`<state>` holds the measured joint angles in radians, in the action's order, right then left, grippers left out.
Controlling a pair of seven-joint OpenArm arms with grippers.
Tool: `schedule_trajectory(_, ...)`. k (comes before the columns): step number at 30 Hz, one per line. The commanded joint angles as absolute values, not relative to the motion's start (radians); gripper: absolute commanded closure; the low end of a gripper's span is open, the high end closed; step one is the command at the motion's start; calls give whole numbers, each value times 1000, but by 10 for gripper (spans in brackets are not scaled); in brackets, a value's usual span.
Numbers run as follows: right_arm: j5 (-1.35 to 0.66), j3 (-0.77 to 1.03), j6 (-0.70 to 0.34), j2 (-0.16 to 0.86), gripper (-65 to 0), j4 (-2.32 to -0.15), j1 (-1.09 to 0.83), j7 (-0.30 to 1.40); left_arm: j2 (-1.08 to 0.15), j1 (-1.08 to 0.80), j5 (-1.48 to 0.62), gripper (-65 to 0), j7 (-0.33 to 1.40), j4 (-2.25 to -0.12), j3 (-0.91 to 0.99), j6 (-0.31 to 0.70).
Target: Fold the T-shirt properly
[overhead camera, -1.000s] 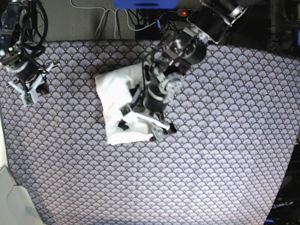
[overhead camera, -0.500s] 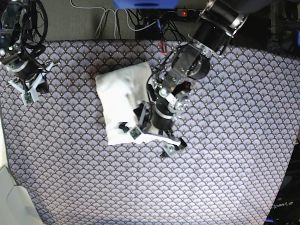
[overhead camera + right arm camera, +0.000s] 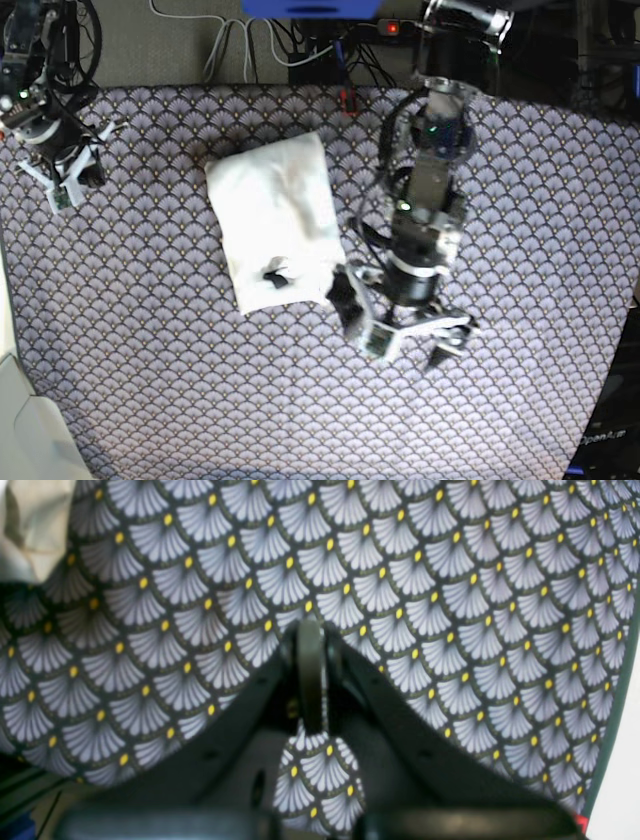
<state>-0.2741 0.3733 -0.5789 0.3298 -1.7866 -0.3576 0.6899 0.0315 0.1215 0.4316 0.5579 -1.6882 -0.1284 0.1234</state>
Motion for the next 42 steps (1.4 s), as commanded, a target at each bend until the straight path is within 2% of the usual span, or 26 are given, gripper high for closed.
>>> schedule_trajectory(1, -286, 380, -584, 343, 0, -1805, -357, 667, 33, 116, 421, -624, 539, -1732, -104, 116)
schedule_trajectory(8, -286, 386, -628, 343, 0, -1844, -427, 664, -13, -84, 381, -624, 539, -1845, 82, 124)
schedule_trajectory(12, -286, 386, -628, 338, 0, -1896, -478, 664, -76, -246, 260, -624, 541, -1933, 170, 124)
schedule_trajectory(16, -285, 409, -628, 318, 0, -1934, -519, 664, -131, -415, 124, -624, 541, -1982, 219, 125)
schedule_trajectory(22, -285, 456, -628, 302, 0, -1940, -568, 664, -200, -572, -1, -618, 541, -1980, 226, 124)
schedule_trajectory(23, -285, 458, -628, 302, 0, -1940, -581, 664, -205, -593, -18, -602, 541, -1980, 226, 124)
schedule_trajectory(25, -285, 463, -628, 303, 0, -1940, -607, 664, -217, -624, -45, -514, 541, -1980, 225, 124)
schedule_trajectory(31, -285, 570, -628, 254, 0, -1940, -702, 664, -211, -713, -51, -23, 542, -1983, 226, 117)
schedule_trajectory(32, -285, 588, -628, 248, 0, -1940, -716, 664, -211, -725, -51, 0, 542, -1983, 226, 117)
schedule_trajectory(33, -285, 607, -628, 239, 0, -1940, -731, 664, -211, -740, -50, 0, 542, -1982, 222, 117)
schedule_trajectory(34, -285, 622, -628, 226, 0, -1939, -750, 664, -213, -759, -48, -26, 542, -1982, 217, 117)
schedule_trajectory(37, -285, 644, -630, 189, 0, -1928, -800, 662, -214, -816, -48, 0, 542, -1980, 194, 122)
schedule_trajectory(42, -282, 636, -630, 145, 0, -1787, -839, 526, -237, -854, -45, -5, 542, -1874, 90, 117)
